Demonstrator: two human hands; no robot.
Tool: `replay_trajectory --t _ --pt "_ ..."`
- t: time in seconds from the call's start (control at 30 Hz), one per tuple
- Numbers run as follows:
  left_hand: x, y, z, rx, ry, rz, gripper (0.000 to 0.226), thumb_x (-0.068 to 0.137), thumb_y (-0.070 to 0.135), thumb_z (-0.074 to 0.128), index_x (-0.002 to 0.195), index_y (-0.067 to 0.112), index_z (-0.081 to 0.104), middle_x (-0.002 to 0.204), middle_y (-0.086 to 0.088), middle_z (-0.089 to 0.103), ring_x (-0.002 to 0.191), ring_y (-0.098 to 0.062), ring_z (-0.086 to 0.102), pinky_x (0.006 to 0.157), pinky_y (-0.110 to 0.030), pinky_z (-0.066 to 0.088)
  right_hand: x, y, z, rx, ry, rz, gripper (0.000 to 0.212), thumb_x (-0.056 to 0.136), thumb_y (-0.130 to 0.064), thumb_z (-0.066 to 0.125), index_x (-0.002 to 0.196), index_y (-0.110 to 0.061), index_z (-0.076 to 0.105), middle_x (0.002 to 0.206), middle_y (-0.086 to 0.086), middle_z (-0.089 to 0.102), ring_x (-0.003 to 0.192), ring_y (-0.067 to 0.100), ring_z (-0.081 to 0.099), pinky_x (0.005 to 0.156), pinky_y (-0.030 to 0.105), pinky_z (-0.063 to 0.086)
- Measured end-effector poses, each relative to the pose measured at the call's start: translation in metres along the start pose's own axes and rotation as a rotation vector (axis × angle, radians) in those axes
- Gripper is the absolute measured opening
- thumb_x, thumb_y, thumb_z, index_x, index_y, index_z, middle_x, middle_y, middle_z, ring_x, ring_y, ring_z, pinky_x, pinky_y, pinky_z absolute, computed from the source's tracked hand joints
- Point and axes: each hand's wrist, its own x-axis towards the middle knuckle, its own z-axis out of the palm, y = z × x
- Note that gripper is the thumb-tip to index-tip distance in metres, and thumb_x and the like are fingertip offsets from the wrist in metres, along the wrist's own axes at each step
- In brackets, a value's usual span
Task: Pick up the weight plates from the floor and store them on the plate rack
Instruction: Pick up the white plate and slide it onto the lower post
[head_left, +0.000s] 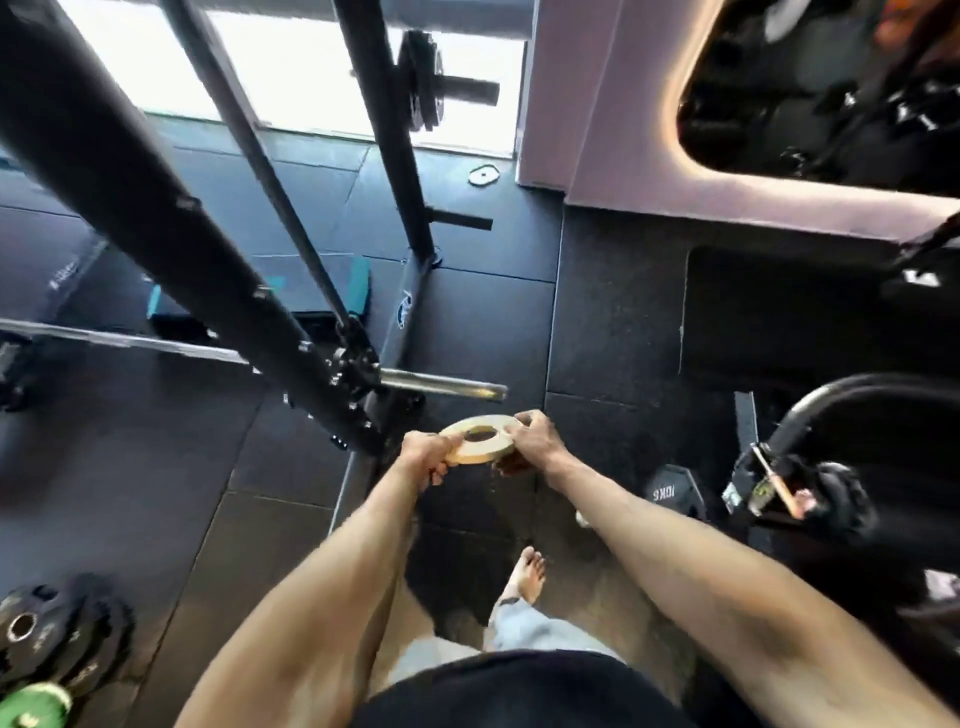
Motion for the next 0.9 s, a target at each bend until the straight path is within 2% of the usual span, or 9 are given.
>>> replay_trajectory --t 0.03,0.13,0.27,0.37,0.5,0.6,0.7,0.8,0.9 --pt "0.01 0.016 0.008 0.001 -0.047 -0.025 0.026 0.092 0.021 0.066 0.071 0.011 0.056 0.049 -0.002 0.047 0.028 -0.006 0.03 0.036 -0.011 0.021 0.016 -0.002 -0.015 0.041 0.009 0.002 0.019 0.089 -0.027 0.057 0.099 -0.011 0.056 0.092 0.021 0.068 0.068 0.036 0.07 0.059 0.053 0.06" --pt "0.033 0.064 0.027 -0.049 -0.202 -0.08 0.031 0.101 0.023 0.052 0.071 0.015 0.051 0.04 0.005 0.042 0.026 -0.003 0.027 0.035 -0.01 0.021 0.055 -0.018 -0.053 0.052 0.05 -0.063 0.041 0.077 -0.051 0.048 0.083 -0.013 0.063 0.093 0.025 0.072 0.085 0.04 0.07 0.077 0.062 0.055" --pt "0.052 0.129 0.042 -0.117 -0.28 -0.129 0.052 0.098 0.012 0.037 0.05 0.013 0.057 0.035 0.008 0.034 0.022 -0.001 0.023 0.031 -0.008 0.016 0.061 -0.069 -0.089 0.075 0.008 -0.137 0.03 0.101 -0.023 0.033 0.105 -0.015 0.062 0.102 0.027 0.066 0.086 0.032 0.064 0.049 0.039 0.055" --pt "0.082 0.17 0.041 -0.09 -0.26 -0.091 0.05 0.093 0.01 0.032 0.045 0.014 0.043 0.033 0.006 0.031 0.021 -0.004 0.023 0.031 -0.005 0.02 0.096 -0.087 -0.103 -0.086 -0.007 -0.25 0.021 0.097 -0.017 0.038 0.103 -0.018 0.058 0.096 0.02 0.069 0.08 0.031 0.065 0.062 0.045 0.058" --pt "0.13 0.216 0.032 -0.111 -0.25 -0.071 0.025 0.088 0.021 0.045 0.064 0.015 0.048 0.039 0.005 0.038 0.028 -0.008 0.033 0.033 -0.012 0.028 0.151 -0.127 -0.123 -0.517 -0.056 -0.373 0.02 0.098 -0.015 0.045 0.117 -0.017 0.047 0.093 0.012 0.07 0.077 0.028 0.065 0.072 0.042 0.053" --pt "0.154 0.265 0.025 -0.07 -0.271 -0.091 0.028 0.092 0.024 0.046 0.065 0.016 0.047 0.04 0.004 0.043 0.03 -0.008 0.039 0.036 -0.012 0.031 0.193 -0.166 -0.137 -0.719 -0.04 -0.45 0.021 0.096 -0.01 0.041 0.115 -0.018 0.043 0.097 0.015 0.07 0.088 0.037 0.068 0.074 0.046 0.052" --pt "0.172 0.315 0.02 -0.094 -0.258 -0.139 0.033 0.095 0.019 0.042 0.062 0.017 0.041 0.038 0.002 0.039 0.028 -0.009 0.038 0.041 -0.01 0.028 0.23 -0.211 -0.149 -0.781 -0.016 -0.487 0.016 0.098 -0.016 0.036 0.112 -0.02 0.043 0.105 0.013 0.068 0.097 0.038 0.065 0.074 0.041 0.045" --pt "0.188 0.35 0.017 -0.091 -0.181 -0.093 0.023 0.092 0.035 0.054 0.076 0.019 0.055 0.056 -0.006 0.059 0.039 -0.016 0.053 0.051 -0.017 0.038 0.265 -0.25 -0.157 -0.767 0.005 -0.488 0.025 0.102 -0.025 0.029 0.117 -0.017 0.047 0.114 0.015 0.065 0.104 0.036 0.063 0.08 0.041 0.045" --pt "0.205 0.382 0.019 0.005 -0.117 -0.025 0.046 0.099 0.056 0.036 0.095 0.017 0.061 0.073 -0.015 0.071 0.05 -0.022 0.066 0.054 -0.02 0.047 0.292 -0.286 -0.165 -0.722 0.004 -0.467 0.034 0.105 -0.033 0.021 0.111 -0.017 0.051 0.117 0.018 0.066 0.107 0.036 0.063 0.085 0.042 0.045"
